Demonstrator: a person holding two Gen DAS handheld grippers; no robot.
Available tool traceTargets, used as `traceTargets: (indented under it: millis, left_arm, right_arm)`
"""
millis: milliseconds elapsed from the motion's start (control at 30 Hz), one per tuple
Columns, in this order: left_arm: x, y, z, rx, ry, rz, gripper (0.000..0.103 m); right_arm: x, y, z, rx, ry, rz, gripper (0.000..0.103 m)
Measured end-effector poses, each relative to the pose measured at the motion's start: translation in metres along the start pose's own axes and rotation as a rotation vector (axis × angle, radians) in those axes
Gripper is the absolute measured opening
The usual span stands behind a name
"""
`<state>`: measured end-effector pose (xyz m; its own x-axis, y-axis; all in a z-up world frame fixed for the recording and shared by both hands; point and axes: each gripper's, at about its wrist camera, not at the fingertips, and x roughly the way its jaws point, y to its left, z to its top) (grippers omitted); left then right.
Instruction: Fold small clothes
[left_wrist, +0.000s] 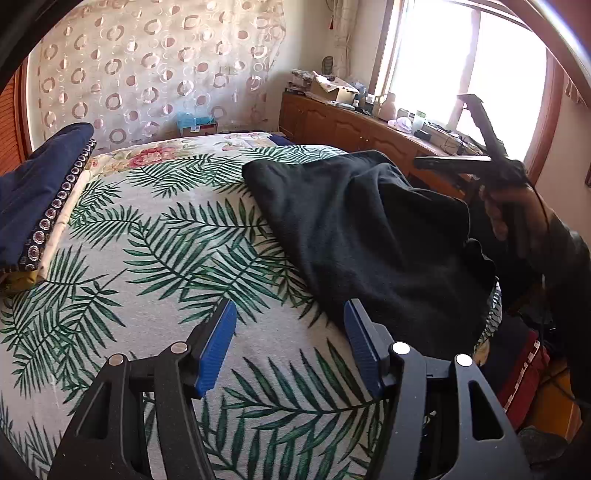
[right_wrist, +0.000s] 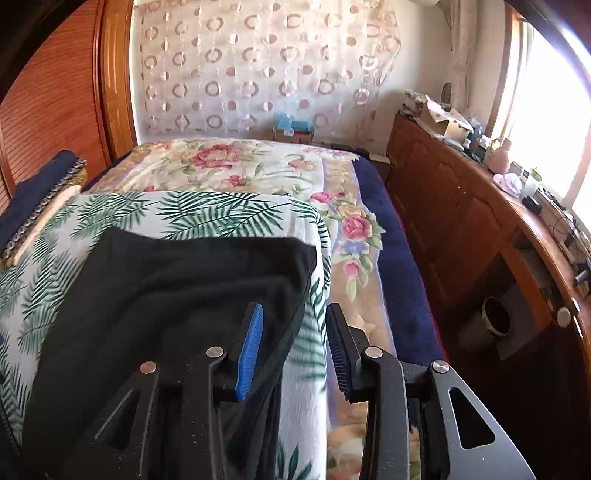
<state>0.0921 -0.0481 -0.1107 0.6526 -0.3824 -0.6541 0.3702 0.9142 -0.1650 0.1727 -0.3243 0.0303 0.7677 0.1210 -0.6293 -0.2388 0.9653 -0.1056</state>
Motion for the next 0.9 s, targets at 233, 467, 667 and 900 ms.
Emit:
traceTargets:
  millis: [233,467,667,900]
  left_arm:
    - [0.01,-0.016,-0.001,0.026,0.016,-0.01,0.062]
    - [0.021,-0.027,-0.003,0.027,0.057,-0.07,0.08]
    - [0.021,-0.032,-0.002,0.035,0.042,-0.056,0.092]
    - [0.023,-0.033,-0.005,0.041,0.058,-0.041,0.092]
  right_arm:
    - [-0.048,0.016,-0.066,-0.004,-0.016,0.059,0.037]
    - [-0.086,0.015,-0.102,0.072,-0.047,0.108,0.037]
    - [-0.098,0.039,-0.111,0.02,-0.027,0.155,0.043]
    - [-0.075,0.045,-0.117,-0.023,0.043,0.124,0.043]
